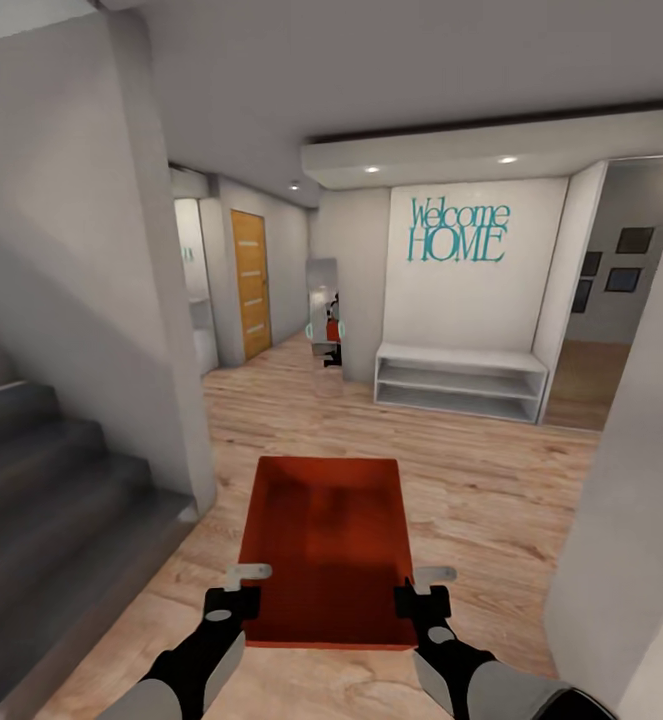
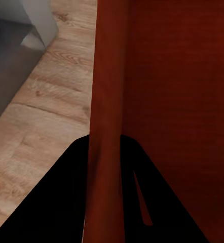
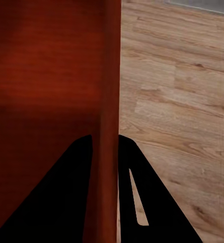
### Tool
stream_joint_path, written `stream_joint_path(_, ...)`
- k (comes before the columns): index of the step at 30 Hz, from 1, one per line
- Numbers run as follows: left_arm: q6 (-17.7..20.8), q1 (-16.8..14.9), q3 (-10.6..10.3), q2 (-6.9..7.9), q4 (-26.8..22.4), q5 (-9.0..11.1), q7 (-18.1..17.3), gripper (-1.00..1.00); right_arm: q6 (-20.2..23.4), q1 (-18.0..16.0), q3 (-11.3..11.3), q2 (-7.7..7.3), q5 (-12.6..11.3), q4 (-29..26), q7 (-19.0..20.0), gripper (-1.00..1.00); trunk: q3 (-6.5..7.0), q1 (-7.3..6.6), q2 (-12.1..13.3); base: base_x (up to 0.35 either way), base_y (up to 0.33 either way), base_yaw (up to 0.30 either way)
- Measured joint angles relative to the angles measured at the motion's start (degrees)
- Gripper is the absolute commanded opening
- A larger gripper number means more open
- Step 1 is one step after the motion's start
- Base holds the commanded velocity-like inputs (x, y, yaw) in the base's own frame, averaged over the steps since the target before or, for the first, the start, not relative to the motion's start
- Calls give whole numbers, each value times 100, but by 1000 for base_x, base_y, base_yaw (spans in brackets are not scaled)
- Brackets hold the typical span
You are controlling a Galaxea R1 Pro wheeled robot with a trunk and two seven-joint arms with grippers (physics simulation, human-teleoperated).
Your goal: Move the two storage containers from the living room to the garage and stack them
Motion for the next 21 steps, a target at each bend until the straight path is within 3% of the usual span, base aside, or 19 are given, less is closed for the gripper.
stream_joint_path(6, 70, 2, 282, -61, 12, -307, -60, -100, 35, 2, 389, -21, -442, 17, 58, -100, 0, -2, 0, 262, 0, 0)
stream_joint_path(21, 76, 5, 316, -68, 37, -307, -65, -100, 77, 2, 231, -27, -253, 12, 67, -100, 0, -2, -1, 319, 0, 0)
